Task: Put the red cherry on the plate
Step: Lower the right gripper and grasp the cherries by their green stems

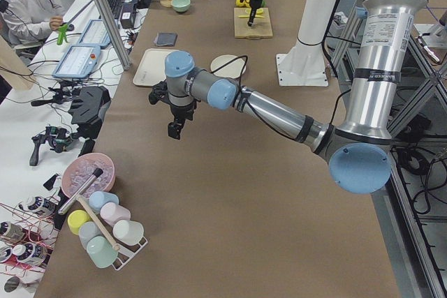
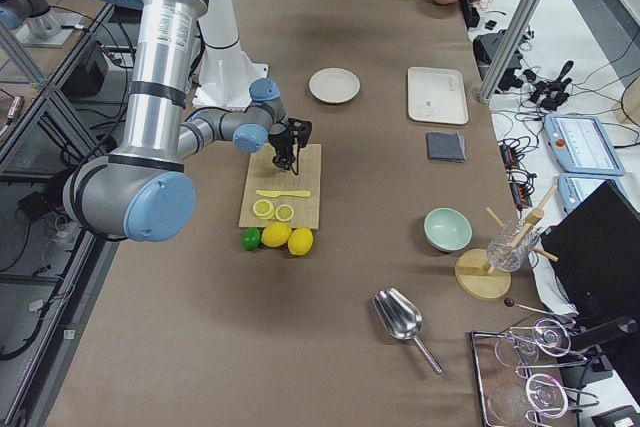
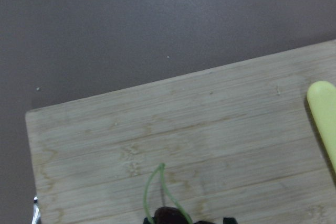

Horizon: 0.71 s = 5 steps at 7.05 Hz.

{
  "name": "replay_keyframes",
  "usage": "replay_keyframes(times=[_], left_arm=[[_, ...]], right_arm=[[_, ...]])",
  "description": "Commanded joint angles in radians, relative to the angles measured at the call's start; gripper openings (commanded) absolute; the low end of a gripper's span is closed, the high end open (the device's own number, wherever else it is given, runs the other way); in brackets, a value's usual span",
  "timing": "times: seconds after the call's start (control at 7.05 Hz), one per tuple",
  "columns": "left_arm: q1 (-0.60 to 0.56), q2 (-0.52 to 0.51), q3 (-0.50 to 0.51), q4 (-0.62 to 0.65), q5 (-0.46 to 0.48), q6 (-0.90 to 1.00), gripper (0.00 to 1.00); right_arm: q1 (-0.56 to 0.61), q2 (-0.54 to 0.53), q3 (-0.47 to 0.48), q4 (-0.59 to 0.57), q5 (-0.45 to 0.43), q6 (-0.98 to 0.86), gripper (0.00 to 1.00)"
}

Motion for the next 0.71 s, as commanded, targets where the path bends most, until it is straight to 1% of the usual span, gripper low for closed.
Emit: replay_keyframes(times=[0.0, 0.28, 0.43, 0.57], left_arm=[[0.000, 0.000, -0.001, 0.000, -0.001, 0.000, 0.98], [0.000, 0.000, 0.000, 0.000, -0.001, 0.000, 0.98], [0.000, 0.000, -0.001, 0.000, -0.001, 0.000, 0.98], [0.000, 0.000, 0.000, 0.000, -0.001, 0.000, 0.98]], right_arm=[[0.012, -0.001, 0.006, 0.000, 0.010, 0.000, 0.10], [0.010, 0.005, 0.006, 0.000, 0.010, 0.000, 0.08], [0.009, 0.043, -0.001, -0.014, 0.010, 0.000, 0.07], [0.010, 0.154, -0.005, -0.135, 0.010, 0.000, 0.06]])
